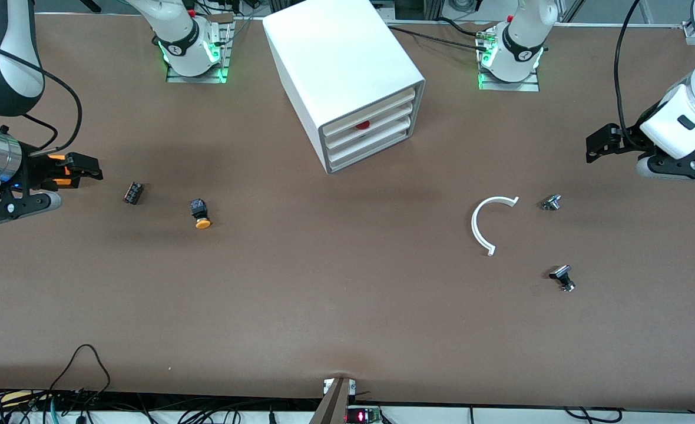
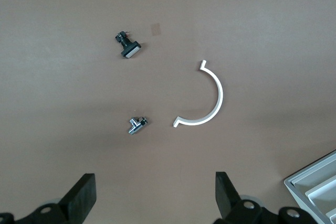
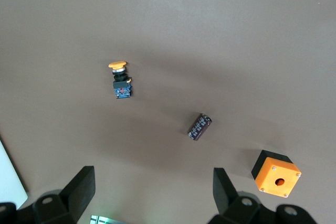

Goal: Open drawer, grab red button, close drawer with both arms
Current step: 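Reach the left gripper toward the white cabinet's drawer front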

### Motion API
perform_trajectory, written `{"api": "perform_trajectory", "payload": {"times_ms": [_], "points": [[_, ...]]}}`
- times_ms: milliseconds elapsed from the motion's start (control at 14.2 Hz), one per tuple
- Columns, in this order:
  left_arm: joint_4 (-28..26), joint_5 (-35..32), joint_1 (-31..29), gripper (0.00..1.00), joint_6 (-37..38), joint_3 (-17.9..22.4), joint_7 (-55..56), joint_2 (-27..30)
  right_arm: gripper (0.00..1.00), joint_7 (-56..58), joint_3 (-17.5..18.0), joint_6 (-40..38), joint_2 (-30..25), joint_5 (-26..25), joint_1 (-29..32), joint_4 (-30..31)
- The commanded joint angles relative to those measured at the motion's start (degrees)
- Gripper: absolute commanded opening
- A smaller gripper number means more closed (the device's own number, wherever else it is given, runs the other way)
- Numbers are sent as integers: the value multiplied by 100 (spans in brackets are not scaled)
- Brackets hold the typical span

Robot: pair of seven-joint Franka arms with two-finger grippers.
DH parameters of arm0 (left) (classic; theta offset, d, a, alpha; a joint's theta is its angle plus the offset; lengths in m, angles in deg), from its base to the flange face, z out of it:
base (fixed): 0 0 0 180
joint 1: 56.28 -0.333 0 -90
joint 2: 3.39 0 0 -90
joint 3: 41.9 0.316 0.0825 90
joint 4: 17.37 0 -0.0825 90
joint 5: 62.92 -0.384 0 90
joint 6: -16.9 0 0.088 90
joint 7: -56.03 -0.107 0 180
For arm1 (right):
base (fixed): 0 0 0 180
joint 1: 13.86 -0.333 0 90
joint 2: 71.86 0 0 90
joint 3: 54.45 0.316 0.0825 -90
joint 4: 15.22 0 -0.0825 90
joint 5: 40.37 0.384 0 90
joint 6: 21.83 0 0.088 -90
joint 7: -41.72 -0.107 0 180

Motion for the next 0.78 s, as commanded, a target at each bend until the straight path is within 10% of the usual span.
{"api": "perform_trajectory", "payload": {"times_ms": [0, 706], "points": [[47, -156, 58, 100, 84, 32, -19, 22, 99, 8, 0, 6, 12, 4, -3, -58], [-874, 1686, 41, 100, 462, -82, -255, -22, 99, -9, 9, 59, 20, 21, -21, -40]]}}
